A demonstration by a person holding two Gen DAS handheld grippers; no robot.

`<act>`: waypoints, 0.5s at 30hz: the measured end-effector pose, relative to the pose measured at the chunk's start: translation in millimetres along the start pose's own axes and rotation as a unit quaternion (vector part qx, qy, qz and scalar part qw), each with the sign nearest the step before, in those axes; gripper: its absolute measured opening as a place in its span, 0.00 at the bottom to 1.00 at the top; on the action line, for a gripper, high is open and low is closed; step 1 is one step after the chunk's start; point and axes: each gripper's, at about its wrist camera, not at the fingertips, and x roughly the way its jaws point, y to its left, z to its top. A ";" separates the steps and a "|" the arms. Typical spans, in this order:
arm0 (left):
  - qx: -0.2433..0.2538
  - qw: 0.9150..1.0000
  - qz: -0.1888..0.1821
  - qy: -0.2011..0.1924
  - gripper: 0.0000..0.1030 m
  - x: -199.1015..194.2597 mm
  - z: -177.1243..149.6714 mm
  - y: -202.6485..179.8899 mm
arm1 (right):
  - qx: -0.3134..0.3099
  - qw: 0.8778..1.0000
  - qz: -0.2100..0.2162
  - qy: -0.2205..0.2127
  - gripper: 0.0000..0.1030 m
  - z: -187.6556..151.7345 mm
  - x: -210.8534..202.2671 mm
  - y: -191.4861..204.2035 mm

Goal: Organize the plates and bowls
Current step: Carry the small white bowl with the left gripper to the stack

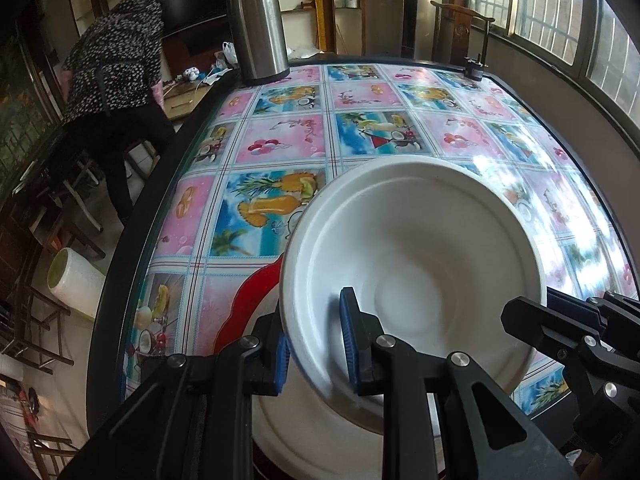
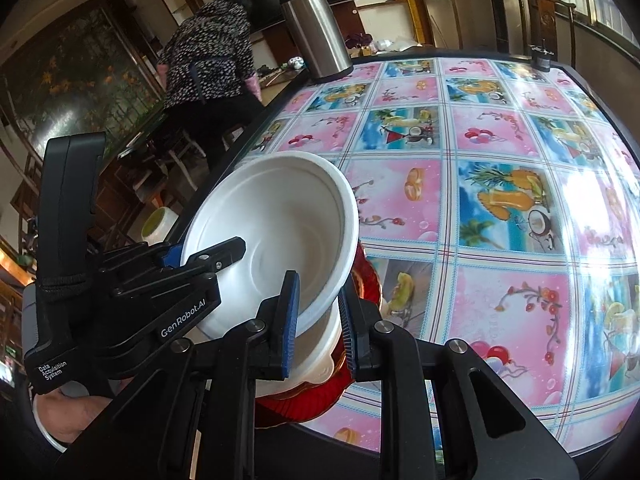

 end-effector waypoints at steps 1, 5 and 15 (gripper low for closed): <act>-0.002 1.000 0.001 0.001 0.21 -0.6 -1.6 1.5 | -0.001 1.000 0.001 0.001 0.19 -0.3 1.1 0.7; -0.006 1.000 0.004 0.003 0.21 -1.9 -8.2 5.9 | -0.009 1.000 0.003 0.008 0.19 -2.8 3.5 6.7; -0.009 1.000 0.011 0.019 0.21 2.6 -21.6 11.6 | -0.023 0.999 0.008 0.034 0.21 -11.7 12.8 15.8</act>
